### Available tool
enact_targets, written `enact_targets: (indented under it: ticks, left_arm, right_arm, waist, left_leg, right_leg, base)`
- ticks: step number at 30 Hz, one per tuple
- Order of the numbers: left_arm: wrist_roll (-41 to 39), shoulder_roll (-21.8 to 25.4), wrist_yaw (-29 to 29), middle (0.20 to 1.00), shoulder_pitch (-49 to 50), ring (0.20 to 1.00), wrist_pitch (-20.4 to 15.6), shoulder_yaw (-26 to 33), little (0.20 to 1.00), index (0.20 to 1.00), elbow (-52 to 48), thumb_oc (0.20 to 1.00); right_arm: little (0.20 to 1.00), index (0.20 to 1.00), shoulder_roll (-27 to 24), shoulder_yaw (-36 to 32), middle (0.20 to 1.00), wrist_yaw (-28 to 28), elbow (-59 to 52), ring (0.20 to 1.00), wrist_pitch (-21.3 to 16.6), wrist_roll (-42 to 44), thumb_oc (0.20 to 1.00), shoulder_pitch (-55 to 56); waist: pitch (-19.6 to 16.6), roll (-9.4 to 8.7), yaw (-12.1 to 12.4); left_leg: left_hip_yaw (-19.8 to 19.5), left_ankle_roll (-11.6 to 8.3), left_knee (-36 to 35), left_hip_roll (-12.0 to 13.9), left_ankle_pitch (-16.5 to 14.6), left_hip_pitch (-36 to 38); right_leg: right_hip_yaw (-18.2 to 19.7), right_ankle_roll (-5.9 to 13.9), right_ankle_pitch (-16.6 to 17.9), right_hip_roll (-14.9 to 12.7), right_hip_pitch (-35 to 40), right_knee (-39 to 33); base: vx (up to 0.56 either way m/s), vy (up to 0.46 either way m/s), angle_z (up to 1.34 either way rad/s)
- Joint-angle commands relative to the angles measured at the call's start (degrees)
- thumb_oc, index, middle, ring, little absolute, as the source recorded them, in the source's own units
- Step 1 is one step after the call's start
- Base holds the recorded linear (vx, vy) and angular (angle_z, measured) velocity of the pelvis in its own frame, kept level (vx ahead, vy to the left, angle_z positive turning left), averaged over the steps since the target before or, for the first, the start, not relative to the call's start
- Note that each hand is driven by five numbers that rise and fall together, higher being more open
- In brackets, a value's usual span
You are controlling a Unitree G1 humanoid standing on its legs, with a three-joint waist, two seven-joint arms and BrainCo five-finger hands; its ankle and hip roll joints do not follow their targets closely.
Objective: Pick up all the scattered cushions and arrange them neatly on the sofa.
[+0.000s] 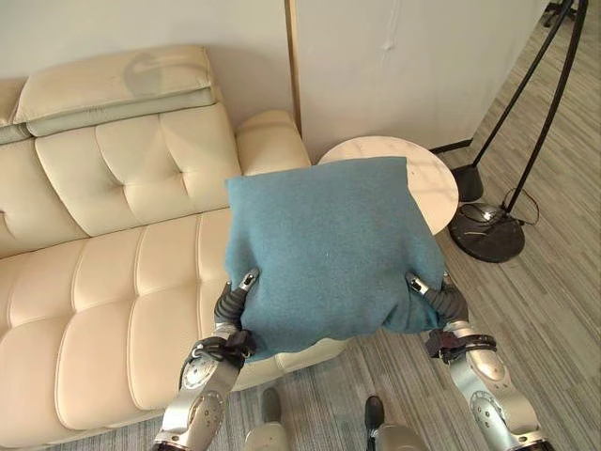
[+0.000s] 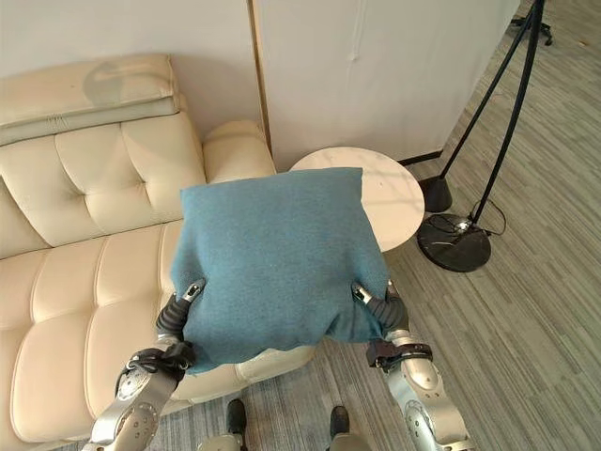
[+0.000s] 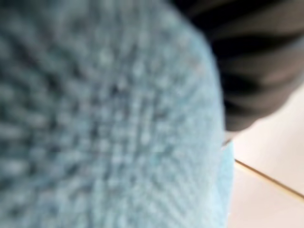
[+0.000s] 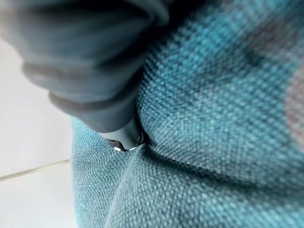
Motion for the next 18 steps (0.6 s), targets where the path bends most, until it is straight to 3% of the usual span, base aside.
enact_targets:
  ticks: [1, 4, 5, 6, 9, 11, 12, 13, 14, 16, 18]
  left_arm:
    - [-1.06, 0.37, -5.13, 0.2, -5.69, 0.2, -4.38, -4.81, 0.2, 0.2, -8.41, 0.2]
    - [-0.88, 0.12, -5.17, 0.2, -5.79, 0.2, -4.61, -4.37, 0.2, 0.2, -8.24, 0.2]
    - [-0.58, 0.16, -5.54, 0.2, -5.29, 0.2, -4.6, -4.11, 0.2, 0.2, -8.69, 0.2]
    - [-0.58, 0.15, -5.54, 0.2, -5.3, 0.2, -4.6, -4.11, 0.2, 0.2, -8.69, 0.2]
    - [-0.83, -0.19, -6.4, 0.2, -4.58, 0.2, -4.54, -3.76, 0.2, 0.2, -9.1, 0.2]
    - [-1.13, -0.6, -6.64, 0.2, -4.87, 0.2, -4.72, -3.94, 0.2, 0.2, -8.93, 0.2]
    - [-1.34, -0.84, -6.78, 0.2, -4.75, 0.2, -4.83, -4.15, 0.2, 0.2, -8.87, 0.2]
    - [-1.06, -1.24, -6.69, 0.2, -4.73, 0.2, -4.66, -4.81, 0.2, 0.2, -8.95, 0.2]
    - [-1.05, -1.28, -6.69, 0.2, -4.68, 0.2, -4.66, -4.82, 0.2, 0.2, -8.97, 0.2]
    - [-0.59, -1.45, -7.05, 0.2, -4.21, 0.2, -4.28, -4.77, 0.2, 0.2, -8.59, 0.2]
    - [0.11, -1.22, -7.25, 0.2, -3.43, 0.2, -3.98, -4.63, 0.2, 0.2, -8.81, 0.2]
  right_arm:
    - [0.2, 0.2, 4.17, 4.36, 0.2, 3.76, -8.33, 0.2, -6.37, 2.09, 0.2, -5.65]
    - [0.2, 0.2, 3.64, 4.32, 0.2, 3.33, -7.99, 0.2, -6.31, 1.82, 0.2, -6.39]
    - [0.2, 0.2, 3.47, 4.57, 0.2, 3.71, -8.12, 0.2, -6.24, 1.8, 0.2, -6.3]
    - [0.2, 0.2, 3.46, 4.57, 0.2, 3.71, -8.12, 0.2, -6.24, 1.8, 0.2, -6.31]
    - [0.2, 0.2, 3.26, 4.68, 0.2, 4.47, -8.51, 0.2, -6.22, 2.17, 0.2, -5.89]
    - [0.2, 0.2, 3.13, 4.1, 0.2, 4.54, -8.83, 0.2, -6.63, 2.01, 0.2, -5.84]
    - [0.2, 0.2, 3.28, 3.63, 0.2, 4.3, -8.9, 0.2, -6.61, 1.83, 0.2, -5.64]
    - [0.2, 0.2, 3.72, 3.17, 0.2, 3.93, -9.26, 0.2, -6.66, 1.64, 0.2, -5.76]
    - [0.2, 0.2, 3.68, 3.18, 0.2, 3.93, -9.27, 0.2, -6.66, 1.64, 0.2, -5.72]
    - [0.2, 0.2, 4.08, 2.58, 0.2, 3.83, -9.4, 0.2, -6.92, 1.32, 0.2, -4.92]
    - [0.2, 0.2, 4.21, 2.62, 0.2, 4.04, -9.41, 0.2, -6.58, 1.07, 0.2, -4.42]
  waist:
    - [0.67, -2.85, 1.0]
    - [0.93, -3.31, 0.14]
    - [0.5, -3.96, -0.27]
    - [0.33, -3.89, -0.32]
    - [-0.38, -4.56, -1.16]
    - [-0.92, -4.46, -2.1]
    - [-1.54, -3.54, -2.81]
    - [-2.43, -2.31, -3.67]
    - [-2.3, -2.25, -3.62]
    - [-3.7, -1.38, -4.17]
    - [-4.28, -1.37, -4.13]
  left_leg:
    - [1.11, -1.45, -0.87, -3.22, 3.92, -6.65]
    - [1.92, -0.2, 1.73, -3.25, 1.12, -5.99]
    - [1.93, 0.46, 4.97, -3.92, -2.17, -4.49]
    - [1.84, 0.47, 4.98, -3.87, -2.07, -4.76]
    - [1.91, 1.47, 9.61, -5.5, -8.8, -1.02]
    - [3.93, 1.84, 11.12, -5.72, -12.23, 1.75]
    - [5.33, 1.59, 9.28, -5.55, -12.82, 4.53]
    - [6.94, 1.29, 4.55, -5.39, -11.45, 6.43]
    - [7.02, 1.25, 4.26, -5.36, -11.44, 6.83]
    - [7.26, 0.64, -3.07, -5.65, -9.76, 9.01]
    - [6.89, 0.7, -3.9, -5.89, -9.29, 9.46]
  right_leg:
    - [-1.07, -2.34, -9.28, 2.73, 8.52, -3.57]
    - [-3.69, -2.23, -7.99, 1.38, 7.13, -3.52]
    - [-4.63, -1.99, -7.05, 0.13, 7.07, -4.22]
    - [-4.69, -2.01, -6.92, 0.2, 6.87, -4.28]
    - [-6.01, -1.9, -5.67, -1.23, 5.91, -5.28]
    - [-7.54, -1.85, -5.29, -1.76, 5.01, -6.02]
    - [-8.29, -1.64, -5.31, -1.33, 4.8, -6.32]
    - [-9.77, -1.39, -4.38, -0.94, 4.37, -7.42]
    - [-9.71, -1.38, -4.45, -0.87, 4.61, -7.44]
    - [-11.1, -0.47, -3.13, -0.8, 4.47, -9.01]
    - [-11.26, -0.33, -2.78, -0.89, 5.01, -9.77]
  base:
    - [-0.28, -0.146, 0.5]
    - [-0.22, -0.099, 0.41]
    - [-0.13, -0.047, 0.49]
    - [-0.12, -0.039, 0.69]
    - [-0.13, -0.027, 0.79]
    - [-0.13, 0.028, 0.18]
    - [-0.08, 0.123, 0.43]
    - [-0.02, 0.107, 0.57]
    - [-0.02, 0.118, 0.91]
    - [0.0, 0.114, 0.59]
    - [0.05, 0.103, 0.14]
